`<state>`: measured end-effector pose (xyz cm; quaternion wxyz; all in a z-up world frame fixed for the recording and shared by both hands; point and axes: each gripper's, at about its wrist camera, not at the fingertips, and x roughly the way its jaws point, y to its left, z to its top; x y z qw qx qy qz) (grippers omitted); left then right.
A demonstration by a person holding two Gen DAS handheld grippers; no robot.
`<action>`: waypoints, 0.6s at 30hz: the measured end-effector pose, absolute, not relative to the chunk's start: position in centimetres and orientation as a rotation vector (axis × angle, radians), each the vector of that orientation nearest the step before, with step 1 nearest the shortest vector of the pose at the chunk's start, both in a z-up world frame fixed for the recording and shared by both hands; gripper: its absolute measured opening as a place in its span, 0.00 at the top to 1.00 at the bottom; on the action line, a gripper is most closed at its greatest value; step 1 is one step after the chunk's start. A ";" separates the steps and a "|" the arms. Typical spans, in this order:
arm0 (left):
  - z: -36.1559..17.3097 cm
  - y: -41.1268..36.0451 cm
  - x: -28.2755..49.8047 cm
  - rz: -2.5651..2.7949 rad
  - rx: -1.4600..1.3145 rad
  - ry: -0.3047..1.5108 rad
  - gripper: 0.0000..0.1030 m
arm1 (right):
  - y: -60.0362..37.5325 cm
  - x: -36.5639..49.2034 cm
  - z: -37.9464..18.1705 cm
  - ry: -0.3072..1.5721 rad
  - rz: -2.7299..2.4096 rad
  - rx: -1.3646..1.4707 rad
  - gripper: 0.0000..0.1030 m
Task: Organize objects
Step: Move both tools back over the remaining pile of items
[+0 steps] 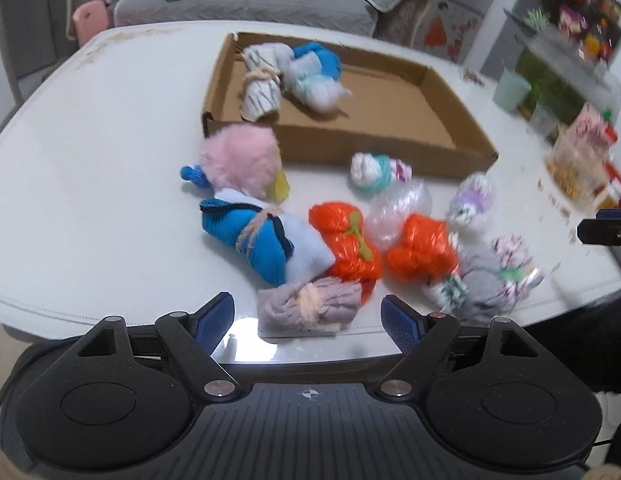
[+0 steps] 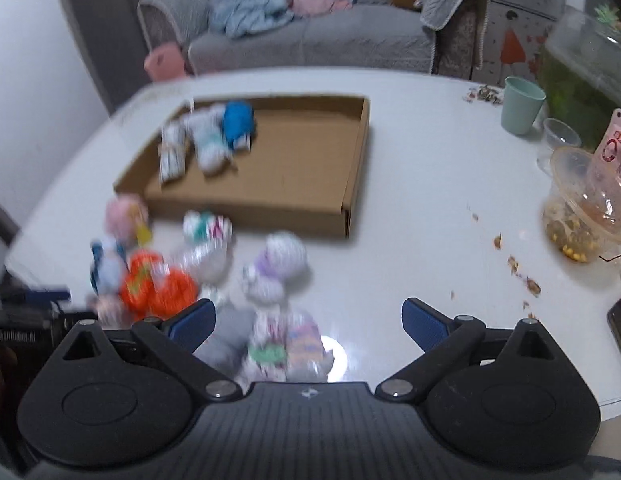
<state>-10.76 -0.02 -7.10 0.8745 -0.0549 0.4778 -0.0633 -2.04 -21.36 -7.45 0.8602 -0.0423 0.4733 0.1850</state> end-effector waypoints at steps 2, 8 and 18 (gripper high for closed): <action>-7.8 -0.3 -10.8 -0.136 -0.106 1.007 0.18 | -21.4 -2.6 -7.9 1.019 0.406 -0.089 0.12; -8.7 -0.5 -10.0 -0.142 -0.116 1.025 0.18 | -21.0 -3.6 -8.7 1.054 0.446 -0.107 0.20; -9.8 -0.9 -9.5 -0.137 -0.126 1.051 0.23 | -19.5 -2.9 -11.4 1.142 0.469 -0.147 0.33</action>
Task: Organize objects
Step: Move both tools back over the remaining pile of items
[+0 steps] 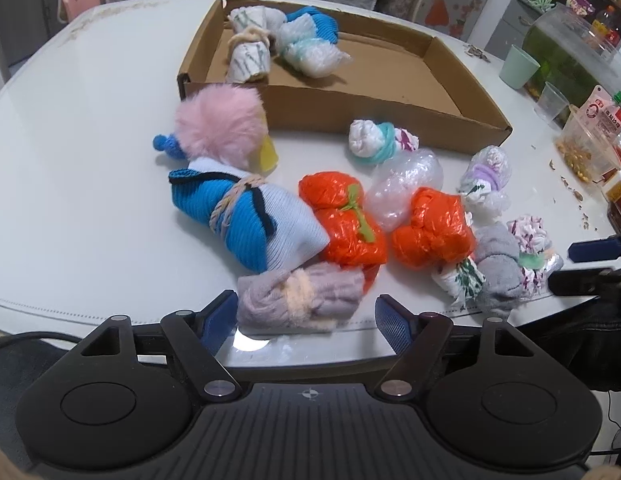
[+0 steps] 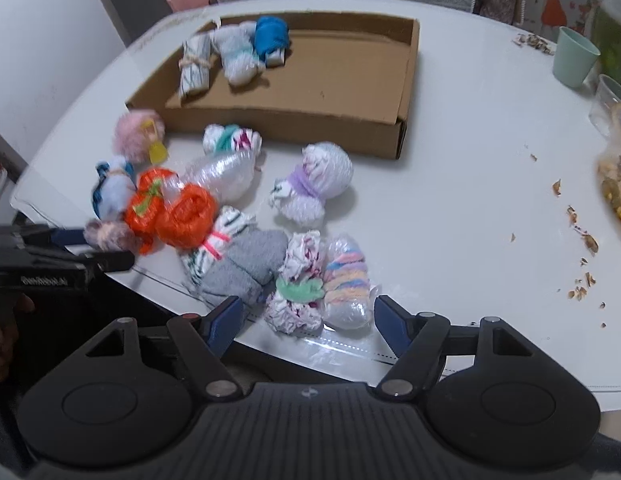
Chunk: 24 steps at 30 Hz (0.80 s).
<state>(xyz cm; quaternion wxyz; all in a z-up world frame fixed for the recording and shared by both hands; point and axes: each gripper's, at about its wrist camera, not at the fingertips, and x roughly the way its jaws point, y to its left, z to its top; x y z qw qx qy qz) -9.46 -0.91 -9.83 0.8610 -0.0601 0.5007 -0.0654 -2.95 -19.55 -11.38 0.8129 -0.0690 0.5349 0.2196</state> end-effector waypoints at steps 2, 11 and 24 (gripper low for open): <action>-9.9 -1.2 -9.4 -0.144 -0.124 1.044 0.23 | -19.4 -2.7 -11.9 1.154 0.465 -0.155 0.33; -10.1 -3.2 -8.8 -0.175 -0.088 0.992 0.29 | -20.9 -1.1 -12.9 1.172 0.362 -0.125 0.43; -10.3 -3.9 -9.1 -0.194 -0.057 0.965 0.32 | -23.8 -0.5 -11.0 1.139 0.308 0.014 0.40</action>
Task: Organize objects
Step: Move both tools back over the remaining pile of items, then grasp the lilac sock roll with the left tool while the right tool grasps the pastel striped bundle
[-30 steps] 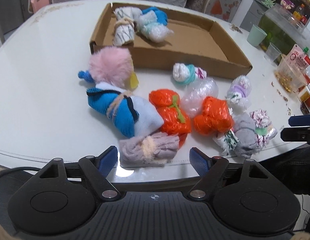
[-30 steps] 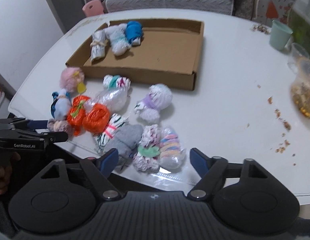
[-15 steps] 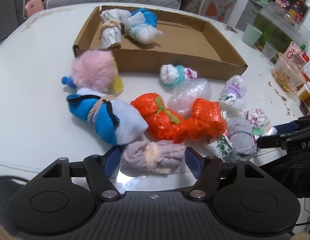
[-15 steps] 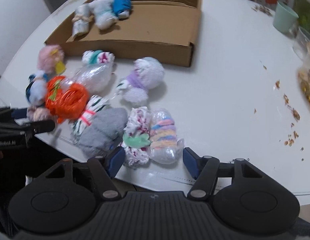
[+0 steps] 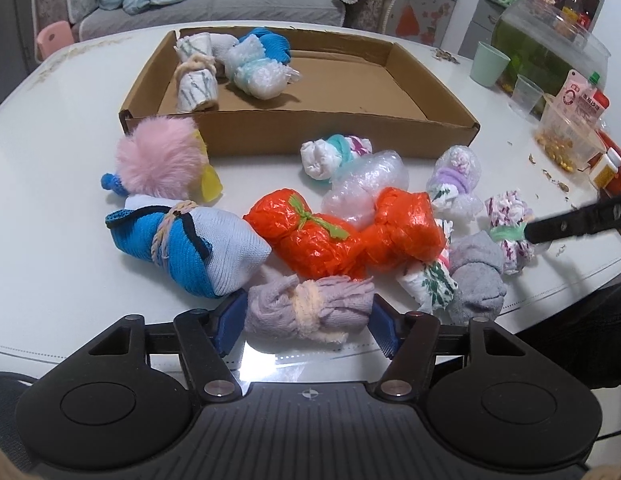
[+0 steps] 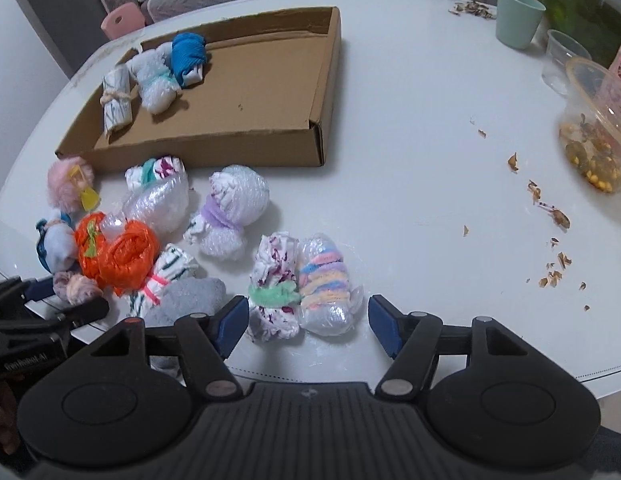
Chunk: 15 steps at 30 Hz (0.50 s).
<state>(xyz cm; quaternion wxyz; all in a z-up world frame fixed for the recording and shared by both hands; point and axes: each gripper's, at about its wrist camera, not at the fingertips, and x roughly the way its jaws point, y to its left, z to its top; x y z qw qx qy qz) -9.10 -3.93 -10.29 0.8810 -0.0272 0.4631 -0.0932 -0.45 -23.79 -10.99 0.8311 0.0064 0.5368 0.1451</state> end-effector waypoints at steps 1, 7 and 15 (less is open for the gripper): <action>-10.3 -3.9 -9.2 -0.196 -0.060 0.965 0.33 | -24.0 -0.3 -10.8 1.129 0.297 0.027 0.40; -10.3 -4.1 -9.3 -0.205 -0.057 0.963 0.34 | -24.3 0.8 -12.4 1.180 0.231 0.028 0.51; -10.3 -4.2 -9.2 -0.232 -0.068 0.962 0.35 | -22.8 1.8 -13.8 1.217 0.284 -0.016 0.74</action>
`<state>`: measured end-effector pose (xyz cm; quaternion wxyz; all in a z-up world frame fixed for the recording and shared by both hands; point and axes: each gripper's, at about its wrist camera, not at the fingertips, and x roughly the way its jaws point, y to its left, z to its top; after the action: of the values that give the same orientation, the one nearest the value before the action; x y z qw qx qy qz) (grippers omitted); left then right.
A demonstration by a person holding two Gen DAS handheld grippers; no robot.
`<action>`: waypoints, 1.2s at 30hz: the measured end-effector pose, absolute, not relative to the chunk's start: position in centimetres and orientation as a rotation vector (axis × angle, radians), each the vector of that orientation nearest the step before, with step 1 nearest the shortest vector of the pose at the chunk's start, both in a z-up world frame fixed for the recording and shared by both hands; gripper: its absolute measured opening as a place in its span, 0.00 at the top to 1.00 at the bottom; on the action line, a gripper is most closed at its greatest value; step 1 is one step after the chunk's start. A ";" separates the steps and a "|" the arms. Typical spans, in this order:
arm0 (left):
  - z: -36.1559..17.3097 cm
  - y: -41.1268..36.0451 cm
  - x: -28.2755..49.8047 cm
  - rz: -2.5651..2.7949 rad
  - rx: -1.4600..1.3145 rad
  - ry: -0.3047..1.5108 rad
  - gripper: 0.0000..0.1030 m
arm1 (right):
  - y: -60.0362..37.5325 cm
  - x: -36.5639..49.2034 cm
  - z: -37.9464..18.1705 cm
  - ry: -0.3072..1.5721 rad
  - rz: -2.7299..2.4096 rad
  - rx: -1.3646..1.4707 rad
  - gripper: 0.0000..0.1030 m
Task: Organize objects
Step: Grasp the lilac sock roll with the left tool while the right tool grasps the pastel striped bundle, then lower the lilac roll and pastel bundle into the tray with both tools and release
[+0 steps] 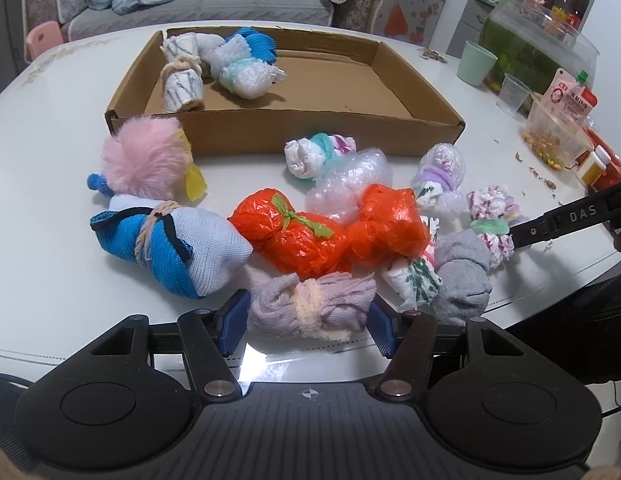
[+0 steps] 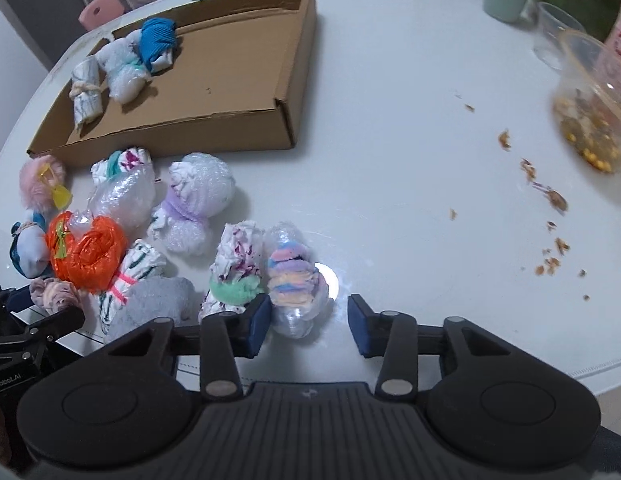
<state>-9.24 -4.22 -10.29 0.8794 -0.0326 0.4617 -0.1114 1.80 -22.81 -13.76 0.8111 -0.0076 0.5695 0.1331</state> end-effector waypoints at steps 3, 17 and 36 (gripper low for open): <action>-10.2 -4.2 -9.3 -0.236 -0.072 0.963 0.35 | -22.8 1.7 -13.3 1.195 0.285 -0.022 0.83; -8.0 -4.1 -9.8 -0.253 -0.066 0.908 0.35 | -25.0 2.5 -9.2 1.062 0.274 0.107 0.83; -1.3 0.8 1.0 -0.120 0.009 0.767 0.35 | -13.4 11.3 -4.0 0.932 0.717 0.093 0.83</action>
<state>0.97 0.78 -1.30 0.9255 0.0043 0.3741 -0.0587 11.27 -13.37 -4.01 0.8311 0.0439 0.4396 0.3379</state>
